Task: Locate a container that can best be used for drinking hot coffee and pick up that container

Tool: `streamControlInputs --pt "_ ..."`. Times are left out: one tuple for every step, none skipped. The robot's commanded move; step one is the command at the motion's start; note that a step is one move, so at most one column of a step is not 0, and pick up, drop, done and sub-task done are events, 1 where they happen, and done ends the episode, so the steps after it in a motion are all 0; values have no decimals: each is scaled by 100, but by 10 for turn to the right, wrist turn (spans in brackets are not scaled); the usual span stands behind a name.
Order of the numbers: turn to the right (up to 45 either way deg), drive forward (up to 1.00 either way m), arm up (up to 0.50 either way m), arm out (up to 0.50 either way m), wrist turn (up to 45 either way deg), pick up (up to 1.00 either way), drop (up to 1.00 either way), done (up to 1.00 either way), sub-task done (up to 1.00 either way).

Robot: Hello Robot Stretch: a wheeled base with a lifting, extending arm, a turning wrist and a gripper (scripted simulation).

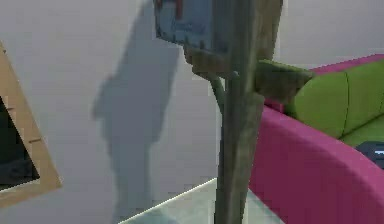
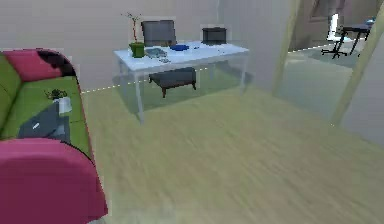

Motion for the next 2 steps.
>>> streamControlInputs --pt "-450 0 0 0 0 0 0 0 0" --pt "-450 0 0 0 0 0 0 0 0"
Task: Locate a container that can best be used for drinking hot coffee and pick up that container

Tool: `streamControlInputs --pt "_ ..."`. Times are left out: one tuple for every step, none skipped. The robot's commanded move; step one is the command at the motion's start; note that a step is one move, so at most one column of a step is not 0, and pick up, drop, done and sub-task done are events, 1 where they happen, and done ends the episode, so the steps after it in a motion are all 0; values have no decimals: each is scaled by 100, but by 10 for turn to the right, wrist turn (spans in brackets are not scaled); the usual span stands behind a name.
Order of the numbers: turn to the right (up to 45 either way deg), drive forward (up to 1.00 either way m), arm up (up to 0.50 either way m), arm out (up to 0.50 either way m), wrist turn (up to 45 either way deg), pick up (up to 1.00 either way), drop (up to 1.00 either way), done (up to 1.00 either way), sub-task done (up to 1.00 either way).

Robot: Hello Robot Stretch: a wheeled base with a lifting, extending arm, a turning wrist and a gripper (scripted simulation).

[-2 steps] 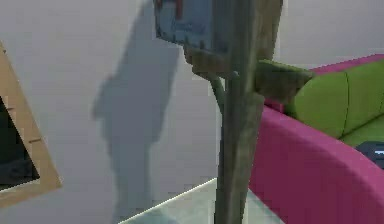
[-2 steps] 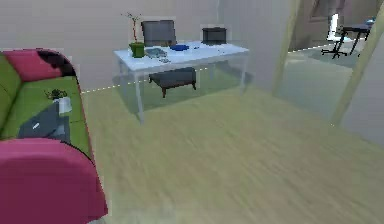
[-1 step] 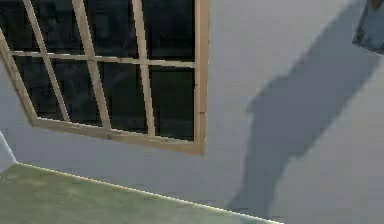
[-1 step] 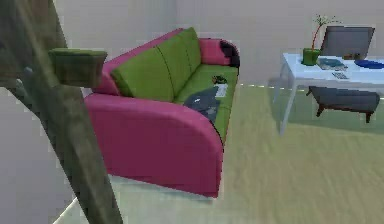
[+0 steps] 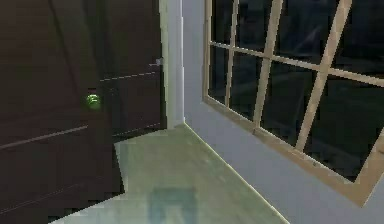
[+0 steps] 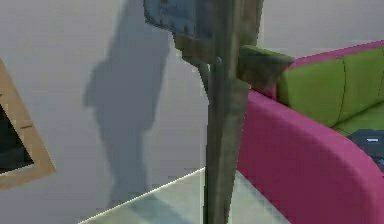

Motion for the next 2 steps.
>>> streamControlInputs --pt "-450 0 0 0 0 0 0 0 0" --pt "-30 0 0 0 0 0 0 0 0"
